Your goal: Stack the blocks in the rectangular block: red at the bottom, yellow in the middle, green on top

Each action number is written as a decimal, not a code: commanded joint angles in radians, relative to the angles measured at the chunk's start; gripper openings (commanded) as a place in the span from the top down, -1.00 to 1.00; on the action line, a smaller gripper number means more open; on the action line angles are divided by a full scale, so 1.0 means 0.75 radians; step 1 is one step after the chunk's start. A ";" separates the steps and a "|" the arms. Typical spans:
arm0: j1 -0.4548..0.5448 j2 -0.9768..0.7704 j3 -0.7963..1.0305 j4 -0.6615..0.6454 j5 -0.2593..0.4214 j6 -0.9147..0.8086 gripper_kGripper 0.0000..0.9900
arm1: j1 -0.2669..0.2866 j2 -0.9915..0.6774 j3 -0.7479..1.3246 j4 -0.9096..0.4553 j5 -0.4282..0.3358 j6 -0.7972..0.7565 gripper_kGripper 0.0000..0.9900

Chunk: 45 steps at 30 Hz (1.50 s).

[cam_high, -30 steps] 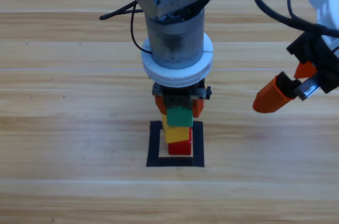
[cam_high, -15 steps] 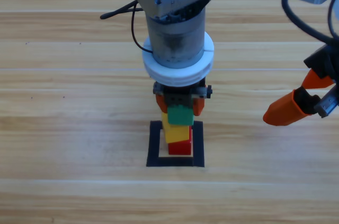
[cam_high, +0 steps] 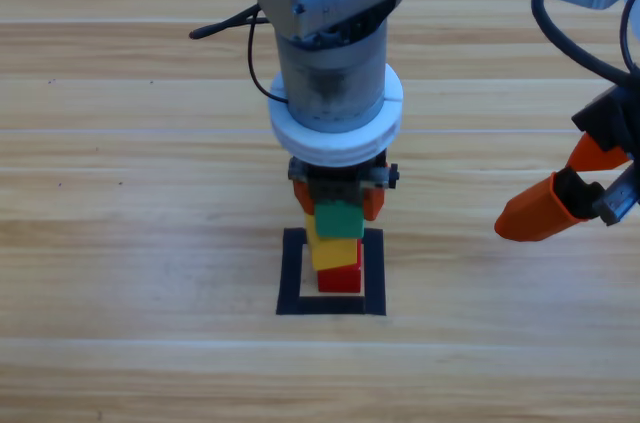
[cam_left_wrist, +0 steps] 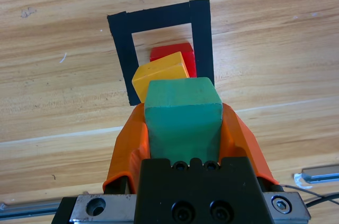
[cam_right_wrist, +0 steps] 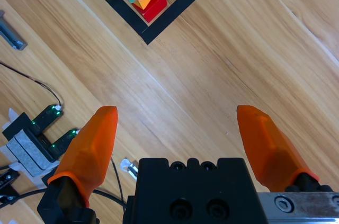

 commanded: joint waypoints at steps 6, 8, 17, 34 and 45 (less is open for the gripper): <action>-0.002 0.016 0.045 -0.021 0.018 0.017 1.00 | 0.003 -0.018 0.042 -0.019 0.013 -0.018 -1.00; -0.002 0.016 0.045 -0.021 0.018 0.017 1.00 | 0.003 -0.018 0.042 -0.019 0.013 -0.018 -1.00; 0.002 0.020 0.047 -0.027 0.022 0.019 1.00 | 0.003 -0.020 0.042 -0.019 0.013 -0.018 -1.00; 0.013 0.018 0.066 -0.039 0.025 0.024 1.00 | 0.003 -0.022 0.044 -0.019 0.011 -0.018 -1.00; 0.019 0.018 0.084 -0.053 0.022 0.028 1.00 | 0.003 -0.020 0.044 -0.019 0.011 -0.018 -1.00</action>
